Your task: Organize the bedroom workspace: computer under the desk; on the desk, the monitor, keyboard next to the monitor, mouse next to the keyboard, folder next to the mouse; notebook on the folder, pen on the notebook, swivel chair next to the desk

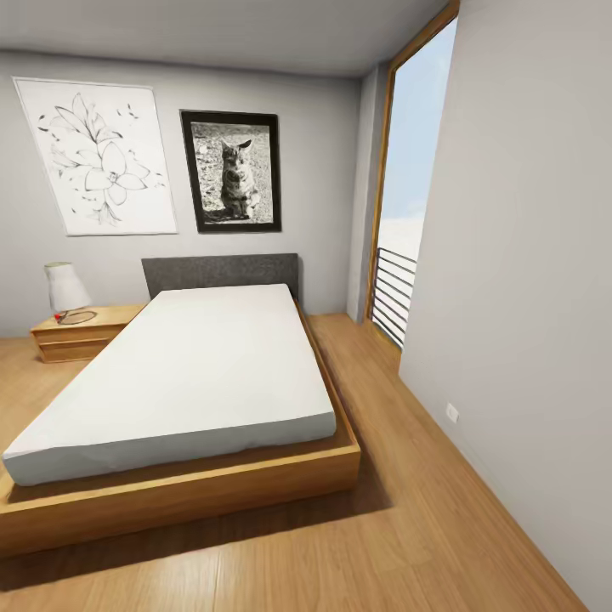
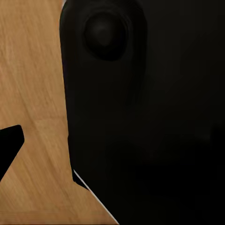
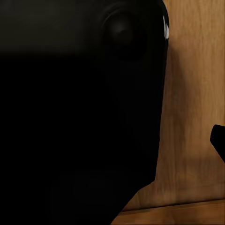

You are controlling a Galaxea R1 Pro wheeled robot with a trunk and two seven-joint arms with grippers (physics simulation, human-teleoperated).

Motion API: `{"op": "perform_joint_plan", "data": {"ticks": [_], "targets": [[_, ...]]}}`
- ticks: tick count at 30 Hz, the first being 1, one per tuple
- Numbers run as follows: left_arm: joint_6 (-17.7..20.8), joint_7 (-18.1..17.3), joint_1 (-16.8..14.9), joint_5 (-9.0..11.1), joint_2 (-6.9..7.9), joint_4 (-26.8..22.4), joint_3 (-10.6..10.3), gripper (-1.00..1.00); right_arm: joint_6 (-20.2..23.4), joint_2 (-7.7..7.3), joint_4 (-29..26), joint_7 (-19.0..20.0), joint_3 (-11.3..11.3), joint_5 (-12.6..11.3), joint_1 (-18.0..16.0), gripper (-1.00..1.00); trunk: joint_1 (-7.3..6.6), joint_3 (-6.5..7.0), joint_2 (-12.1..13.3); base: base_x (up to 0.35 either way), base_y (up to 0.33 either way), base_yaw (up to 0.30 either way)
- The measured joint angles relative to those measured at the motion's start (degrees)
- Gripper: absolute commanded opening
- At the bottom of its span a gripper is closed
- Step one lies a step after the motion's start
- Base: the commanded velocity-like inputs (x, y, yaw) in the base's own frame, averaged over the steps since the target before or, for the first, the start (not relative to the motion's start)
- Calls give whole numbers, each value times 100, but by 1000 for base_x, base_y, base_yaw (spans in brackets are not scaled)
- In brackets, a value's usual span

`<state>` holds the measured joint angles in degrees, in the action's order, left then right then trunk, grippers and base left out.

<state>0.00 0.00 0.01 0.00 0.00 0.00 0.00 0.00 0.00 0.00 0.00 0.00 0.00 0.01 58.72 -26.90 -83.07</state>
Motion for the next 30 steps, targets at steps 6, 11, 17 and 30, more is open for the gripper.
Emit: {"op": "perform_joint_plan", "data": {"ticks": [6,11,17,30], "targets": [[-117,9,4,-13,-136,-189,-2,100,-133,181,34,-19,-9,2,-110,100,-131,109,241,0,0,0],[29,8,2,-15,-198,-150,-8,100,12,206,88,-4,-1,28,-101,100,-240,199,441,0,0,0],[62,8,5,-16,-210,-150,-11,100,114,219,99,-8,-13,10,-100,100,-372,307,682,0,0,0],[56,8,5,-16,-219,-150,-16,100,106,219,89,-9,-32,8,-100,100,-658,541,1204,0,0,0]]}}
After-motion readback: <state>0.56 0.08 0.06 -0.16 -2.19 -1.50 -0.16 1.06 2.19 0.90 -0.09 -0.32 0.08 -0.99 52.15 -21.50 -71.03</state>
